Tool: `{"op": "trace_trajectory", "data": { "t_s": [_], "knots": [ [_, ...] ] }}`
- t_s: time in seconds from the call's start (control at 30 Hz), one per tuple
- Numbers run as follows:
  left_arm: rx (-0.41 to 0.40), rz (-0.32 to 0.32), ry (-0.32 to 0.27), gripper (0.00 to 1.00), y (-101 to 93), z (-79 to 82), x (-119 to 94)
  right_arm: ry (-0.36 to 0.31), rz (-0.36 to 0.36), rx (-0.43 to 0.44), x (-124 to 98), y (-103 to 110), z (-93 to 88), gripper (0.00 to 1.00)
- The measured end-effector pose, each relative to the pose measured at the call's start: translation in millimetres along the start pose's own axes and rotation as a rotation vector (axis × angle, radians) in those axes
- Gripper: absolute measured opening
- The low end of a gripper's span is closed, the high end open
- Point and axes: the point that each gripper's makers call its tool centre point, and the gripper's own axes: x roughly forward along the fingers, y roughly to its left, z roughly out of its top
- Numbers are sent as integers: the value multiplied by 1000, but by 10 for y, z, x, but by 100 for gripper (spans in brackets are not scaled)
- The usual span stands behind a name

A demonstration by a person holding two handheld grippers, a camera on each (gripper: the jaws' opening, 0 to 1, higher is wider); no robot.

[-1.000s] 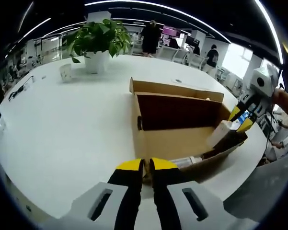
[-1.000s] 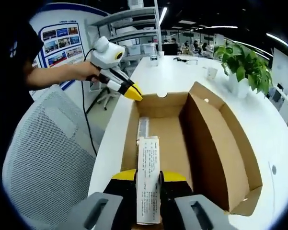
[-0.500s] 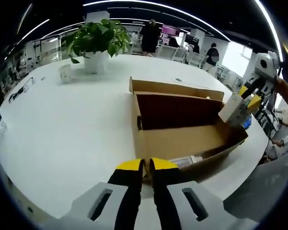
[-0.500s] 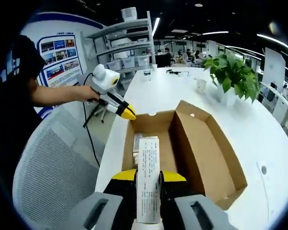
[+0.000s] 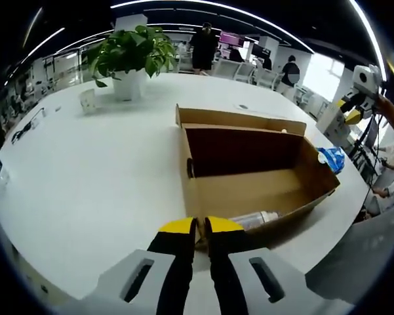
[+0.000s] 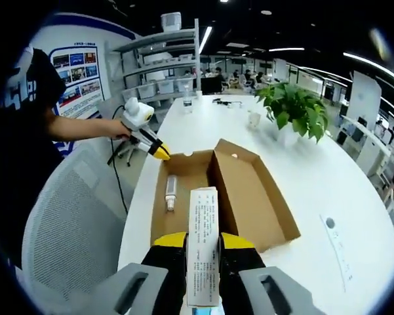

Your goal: Operate the shoe box by opening the lid, removing the specified soft item, and placing it in the target area until the item is outside and the box remains undamaged.

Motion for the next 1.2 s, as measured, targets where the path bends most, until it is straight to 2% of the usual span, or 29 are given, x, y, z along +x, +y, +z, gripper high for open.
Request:
{"op": "trace_trajectory", "data": {
  "t_s": [0.37,0.67,0.9,1.2],
  "knots": [
    [-5,-4,1,5,-1,3,-2,22,-79,33,-403,-283,-229,13],
    [-10,-5,-2,5,5,6,-5,94,-142,34,-650,-512,-540,13],
    [-15,-6,-3,5,9,5,-3,131,-177,37,-729,-722,-753,13],
    [-21,-3,-4,5,12,6,3,199,-179,24,-734,-912,-995,13]
  ]
}}
